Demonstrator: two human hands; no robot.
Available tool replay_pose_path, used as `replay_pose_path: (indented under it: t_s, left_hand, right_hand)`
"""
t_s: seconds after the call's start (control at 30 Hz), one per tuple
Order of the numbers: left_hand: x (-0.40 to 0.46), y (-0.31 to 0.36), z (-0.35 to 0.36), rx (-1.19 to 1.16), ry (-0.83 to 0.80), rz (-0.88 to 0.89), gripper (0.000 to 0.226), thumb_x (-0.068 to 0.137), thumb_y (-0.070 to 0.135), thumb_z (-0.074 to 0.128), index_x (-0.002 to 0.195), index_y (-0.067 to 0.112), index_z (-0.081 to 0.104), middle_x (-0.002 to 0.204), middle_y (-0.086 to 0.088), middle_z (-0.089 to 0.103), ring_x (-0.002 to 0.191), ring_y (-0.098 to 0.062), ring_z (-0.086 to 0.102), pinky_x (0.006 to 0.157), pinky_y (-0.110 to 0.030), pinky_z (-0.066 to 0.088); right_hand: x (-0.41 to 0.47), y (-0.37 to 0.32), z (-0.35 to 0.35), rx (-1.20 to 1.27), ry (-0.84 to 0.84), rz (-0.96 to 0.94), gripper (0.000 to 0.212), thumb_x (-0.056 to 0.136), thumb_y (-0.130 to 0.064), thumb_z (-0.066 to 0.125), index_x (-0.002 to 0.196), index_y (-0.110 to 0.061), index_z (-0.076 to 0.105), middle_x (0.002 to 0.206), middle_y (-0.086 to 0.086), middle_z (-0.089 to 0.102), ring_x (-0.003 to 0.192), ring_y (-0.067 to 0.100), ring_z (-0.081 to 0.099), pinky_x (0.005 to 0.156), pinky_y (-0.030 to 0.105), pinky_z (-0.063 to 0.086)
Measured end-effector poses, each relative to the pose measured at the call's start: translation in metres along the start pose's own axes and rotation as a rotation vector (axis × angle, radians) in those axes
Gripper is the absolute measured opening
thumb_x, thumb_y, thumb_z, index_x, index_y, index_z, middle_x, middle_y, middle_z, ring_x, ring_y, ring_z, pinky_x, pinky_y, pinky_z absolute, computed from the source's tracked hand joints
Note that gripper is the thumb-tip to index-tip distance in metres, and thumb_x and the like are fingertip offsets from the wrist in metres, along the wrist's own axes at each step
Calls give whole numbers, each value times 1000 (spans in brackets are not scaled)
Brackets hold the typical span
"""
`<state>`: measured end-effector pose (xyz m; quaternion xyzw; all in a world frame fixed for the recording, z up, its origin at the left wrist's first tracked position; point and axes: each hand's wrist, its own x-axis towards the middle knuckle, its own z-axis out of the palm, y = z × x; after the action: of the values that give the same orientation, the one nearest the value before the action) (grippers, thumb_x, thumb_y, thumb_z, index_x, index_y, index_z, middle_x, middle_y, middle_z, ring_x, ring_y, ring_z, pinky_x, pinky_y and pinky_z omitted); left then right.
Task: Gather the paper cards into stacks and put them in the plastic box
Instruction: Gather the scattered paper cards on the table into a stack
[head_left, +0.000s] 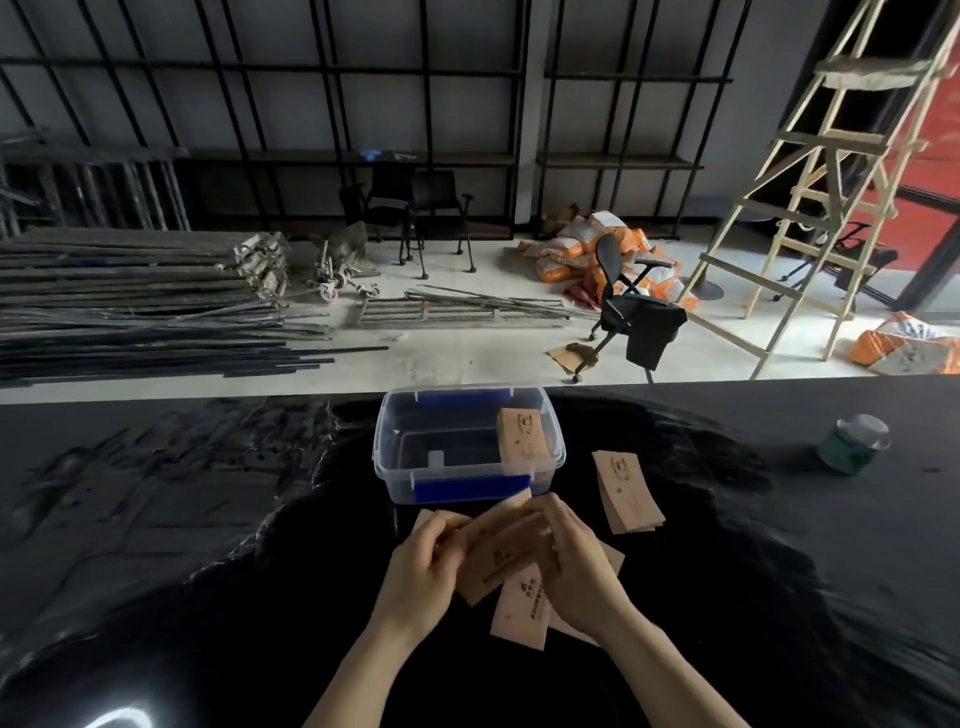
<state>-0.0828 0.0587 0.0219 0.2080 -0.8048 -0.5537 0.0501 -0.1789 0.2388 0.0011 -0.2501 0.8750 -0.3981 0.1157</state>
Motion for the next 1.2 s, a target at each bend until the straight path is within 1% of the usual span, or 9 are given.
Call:
replay_pose_path:
  t_s: [0.2, 0.3, 0.37, 0.57, 0.7, 0.83, 0.93, 1.03, 1.2]
  left_hand:
    - [-12, 14, 31, -67, 147, 54, 25, 87, 10, 78, 105, 21, 65, 98, 7, 72, 87, -8, 73, 75, -26, 64]
    - [-11, 25, 47, -142, 223, 19, 18, 93, 12, 71, 107, 17, 61, 99, 3, 70, 83, -8, 72, 64, -16, 61]
    - [-8, 25, 58, -130, 165, 20, 12, 96, 26, 67, 106, 23, 59, 101, 2, 74, 85, -10, 75, 72, -28, 66]
    - [-7, 17, 72, 493, 91, -61, 49, 92, 64, 50, 127, 29, 56, 121, 8, 68, 105, -8, 66, 94, -31, 56]
    - [-8, 12, 86, 732, 35, -46, 63, 81, 56, 69, 135, 32, 48, 128, 7, 63, 121, -16, 58, 104, -36, 47]
    - [-2, 6, 85, 514, 62, -167, 52, 82, 32, 76, 127, 31, 50, 113, 7, 64, 100, -13, 63, 80, -28, 50]
    - [7, 9, 80, 150, 163, -211, 25, 88, 20, 73, 107, 28, 59, 102, 7, 69, 94, -16, 66, 84, -37, 57]
    - [12, 25, 84, -67, 159, -164, 19, 91, 16, 72, 103, 29, 63, 99, 10, 68, 94, -10, 65, 78, -27, 52]
    - [10, 38, 101, -161, -36, -69, 22, 100, 16, 60, 118, 27, 67, 120, 3, 71, 111, -12, 66, 101, -39, 57]
  right_hand:
    - [-4, -18, 3, 362, 326, 181, 47, 97, -3, 68, 124, -32, 43, 104, -1, 69, 85, 4, 70, 65, 13, 58]
    - [-1, -19, 1, 649, 263, 366, 49, 94, -18, 77, 133, -23, 49, 109, 3, 71, 98, 17, 73, 81, 33, 65]
    - [-2, -18, -4, 751, 221, 431, 33, 95, -16, 74, 125, -13, 62, 108, 10, 76, 97, 25, 77, 83, 45, 68]
    - [-7, 6, -22, 742, 336, 561, 14, 102, -14, 62, 115, -18, 66, 108, 10, 75, 98, 28, 75, 83, 52, 66]
    - [-12, 23, -30, 690, 349, 632, 14, 103, -11, 55, 106, -22, 63, 109, 10, 74, 100, 30, 73, 90, 61, 63]
    - [-18, 31, -37, 731, 349, 664, 18, 105, -13, 53, 120, -20, 60, 112, 9, 73, 103, 29, 72, 88, 55, 63]
    - [-18, 34, -38, 759, 284, 652, 13, 106, -12, 54, 116, -13, 63, 107, 11, 75, 94, 25, 73, 66, 38, 60]
    - [-17, 34, -30, 789, 267, 637, 13, 104, -13, 59, 111, -13, 70, 103, 13, 80, 92, 28, 78, 67, 39, 63]
    - [-17, 35, -28, 788, 311, 605, 16, 102, -12, 62, 95, -9, 77, 90, 17, 81, 77, 28, 77, 68, 42, 64]
